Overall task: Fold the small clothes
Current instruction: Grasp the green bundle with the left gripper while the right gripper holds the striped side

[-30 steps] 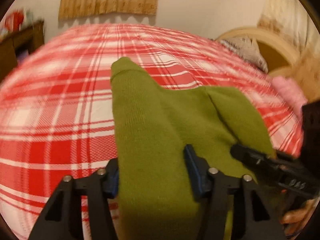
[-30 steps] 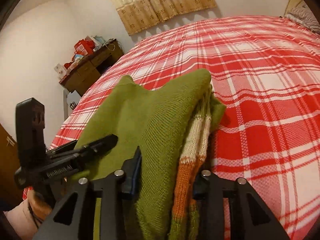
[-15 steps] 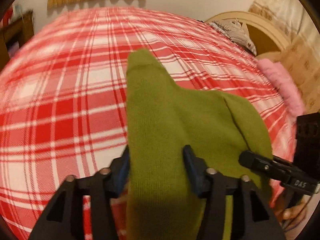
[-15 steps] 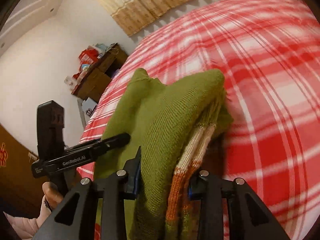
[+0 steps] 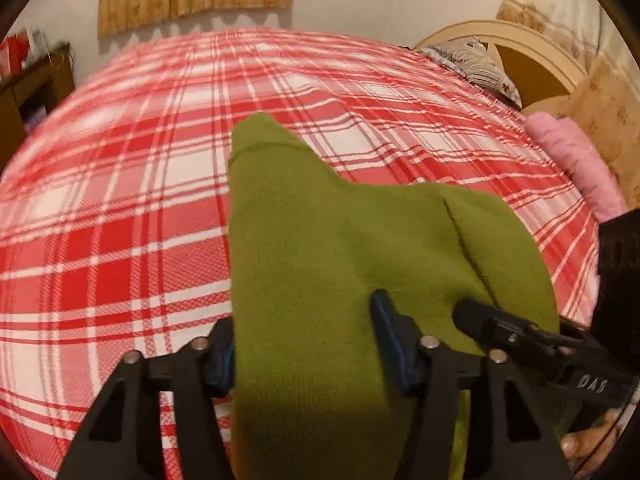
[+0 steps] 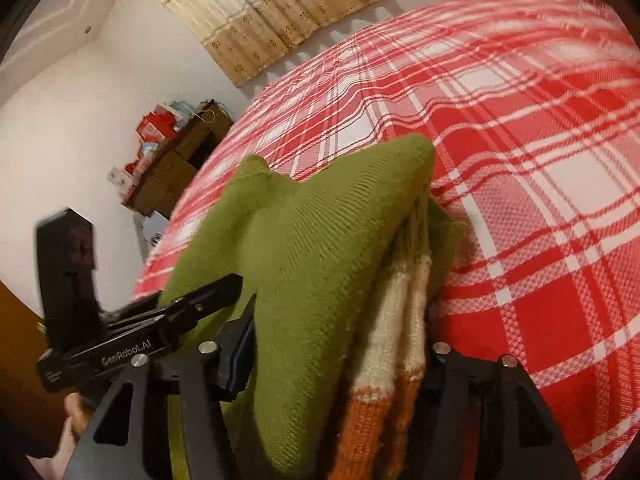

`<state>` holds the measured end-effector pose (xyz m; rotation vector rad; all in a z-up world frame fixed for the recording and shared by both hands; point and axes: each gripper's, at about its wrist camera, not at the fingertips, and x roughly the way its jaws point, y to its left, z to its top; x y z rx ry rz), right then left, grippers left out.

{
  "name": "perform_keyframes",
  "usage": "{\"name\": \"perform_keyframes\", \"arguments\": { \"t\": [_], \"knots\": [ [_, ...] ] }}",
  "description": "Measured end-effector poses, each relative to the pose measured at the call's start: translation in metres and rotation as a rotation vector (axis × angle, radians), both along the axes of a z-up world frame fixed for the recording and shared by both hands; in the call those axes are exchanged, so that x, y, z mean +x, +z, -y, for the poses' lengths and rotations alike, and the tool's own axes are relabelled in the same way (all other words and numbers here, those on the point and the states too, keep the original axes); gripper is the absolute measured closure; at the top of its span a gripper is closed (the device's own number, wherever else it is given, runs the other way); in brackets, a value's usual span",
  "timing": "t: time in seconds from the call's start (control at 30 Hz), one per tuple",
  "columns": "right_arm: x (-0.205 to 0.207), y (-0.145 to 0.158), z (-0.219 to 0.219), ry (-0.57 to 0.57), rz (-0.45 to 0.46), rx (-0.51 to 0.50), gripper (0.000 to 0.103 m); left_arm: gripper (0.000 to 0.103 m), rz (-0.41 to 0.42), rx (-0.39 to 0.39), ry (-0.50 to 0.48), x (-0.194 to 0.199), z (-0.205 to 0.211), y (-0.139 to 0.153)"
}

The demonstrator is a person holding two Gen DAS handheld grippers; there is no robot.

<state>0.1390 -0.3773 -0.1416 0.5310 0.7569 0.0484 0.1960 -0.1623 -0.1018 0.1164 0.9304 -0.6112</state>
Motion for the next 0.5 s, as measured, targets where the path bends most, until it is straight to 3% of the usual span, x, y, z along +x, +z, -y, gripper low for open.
{"name": "perform_keyframes", "arguments": {
  "t": [0.07,0.13,0.27,0.5],
  "knots": [
    [-0.002,0.012,-0.017,-0.006,0.01,-0.117,0.063,0.059,0.021,0.005,0.019,-0.004,-0.001,0.004],
    [-0.008,0.023,-0.028,-0.01,0.035,-0.16,0.065,0.063,0.021,-0.012,0.03,-0.005,-0.006,0.007],
    [-0.022,0.039,-0.04,-0.022,0.071,-0.163,0.065,0.065,0.031,-0.054,0.047,-0.013,-0.021,0.02],
    [-0.041,0.064,-0.069,-0.011,0.124,-0.19,0.065,0.065,0.117,-0.041,0.068,-0.039,-0.039,0.037]
  ]
}}
